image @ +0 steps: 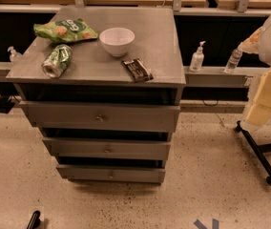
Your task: Open bottom drawer
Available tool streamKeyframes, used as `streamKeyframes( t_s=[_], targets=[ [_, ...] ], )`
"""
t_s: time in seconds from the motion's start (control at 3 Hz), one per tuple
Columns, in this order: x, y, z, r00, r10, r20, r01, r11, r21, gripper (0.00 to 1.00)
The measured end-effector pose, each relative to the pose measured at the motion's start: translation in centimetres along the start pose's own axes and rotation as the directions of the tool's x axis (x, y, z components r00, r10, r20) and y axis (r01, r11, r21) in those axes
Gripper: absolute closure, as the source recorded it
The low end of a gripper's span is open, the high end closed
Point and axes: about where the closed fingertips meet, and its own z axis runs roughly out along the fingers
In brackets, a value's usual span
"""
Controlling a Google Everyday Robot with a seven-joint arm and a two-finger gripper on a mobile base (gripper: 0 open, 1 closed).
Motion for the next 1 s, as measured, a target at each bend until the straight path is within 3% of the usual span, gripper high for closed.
streamKeyframes(
  t_s=[0.33, 0.67, 1.0],
  targets=[
    [0.0, 0.0, 0.0, 1.000, 0.000, 0.000, 0.000, 1.0000, 0.000, 0.00],
    [-0.6, 1.1, 0.6, 0.998, -0.061, -0.014, 0.060, 0.9974, -0.040, 0.00],
    [-1.6, 3.9, 3.9, 0.985, -0.166, 0.044, 0.170, 0.9784, -0.117, 0.00]
  ],
)
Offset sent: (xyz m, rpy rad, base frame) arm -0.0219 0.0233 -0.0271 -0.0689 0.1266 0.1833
